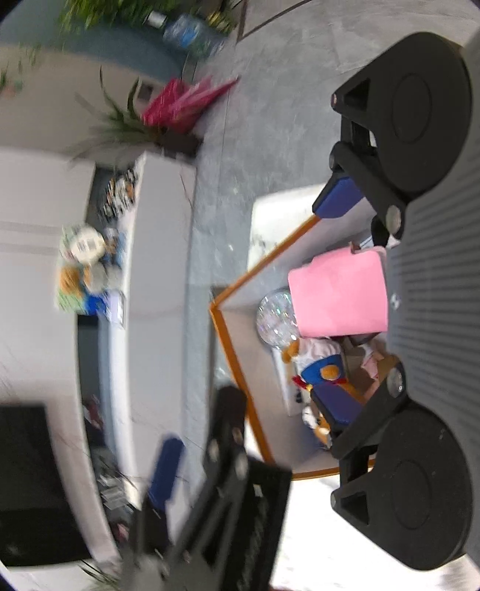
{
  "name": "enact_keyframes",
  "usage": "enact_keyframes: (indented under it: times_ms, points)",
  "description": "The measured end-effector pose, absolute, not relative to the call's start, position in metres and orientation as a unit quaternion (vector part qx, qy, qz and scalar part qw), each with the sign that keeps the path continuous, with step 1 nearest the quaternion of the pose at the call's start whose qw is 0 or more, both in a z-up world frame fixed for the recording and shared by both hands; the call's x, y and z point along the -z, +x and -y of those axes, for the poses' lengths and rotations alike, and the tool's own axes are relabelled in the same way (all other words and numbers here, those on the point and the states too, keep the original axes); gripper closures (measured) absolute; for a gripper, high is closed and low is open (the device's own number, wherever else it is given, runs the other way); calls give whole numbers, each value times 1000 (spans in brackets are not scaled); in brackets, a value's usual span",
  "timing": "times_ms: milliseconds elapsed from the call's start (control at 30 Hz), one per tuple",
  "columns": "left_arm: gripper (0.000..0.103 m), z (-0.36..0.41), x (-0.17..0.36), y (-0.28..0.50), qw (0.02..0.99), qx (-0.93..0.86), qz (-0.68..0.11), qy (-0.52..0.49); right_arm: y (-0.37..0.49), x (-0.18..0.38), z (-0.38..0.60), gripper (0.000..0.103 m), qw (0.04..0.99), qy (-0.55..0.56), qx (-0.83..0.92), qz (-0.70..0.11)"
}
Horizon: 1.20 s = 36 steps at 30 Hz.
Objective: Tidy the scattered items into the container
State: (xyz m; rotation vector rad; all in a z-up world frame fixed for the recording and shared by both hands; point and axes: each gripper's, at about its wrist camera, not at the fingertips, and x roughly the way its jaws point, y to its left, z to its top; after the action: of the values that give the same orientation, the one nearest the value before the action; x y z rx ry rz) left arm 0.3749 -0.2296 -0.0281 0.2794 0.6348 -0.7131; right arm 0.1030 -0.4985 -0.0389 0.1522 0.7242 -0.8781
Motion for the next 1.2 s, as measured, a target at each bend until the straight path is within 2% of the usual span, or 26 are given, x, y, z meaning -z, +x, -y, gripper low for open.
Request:
enact_keyframes:
  times_ms: [167, 400, 600, 900, 1200]
  points:
    - [14, 204, 17, 345, 883, 357, -288, 101, 94, 30, 471, 3, 828, 92, 475, -283]
    - [13, 169, 17, 295, 892, 365, -256, 77, 78, 28, 415, 1, 819, 64, 531, -208]
    - [12, 154, 21, 267, 895, 359, -255, 71, 72, 43, 381, 1, 810, 43, 537, -230]
    - [12, 154, 20, 237, 898, 357, -236, 100, 61, 41, 355, 1, 800, 56, 564, -197]
    - [10, 148, 25, 237, 896, 358, -250, 78, 55, 39, 324, 1, 792, 64, 582, -175]
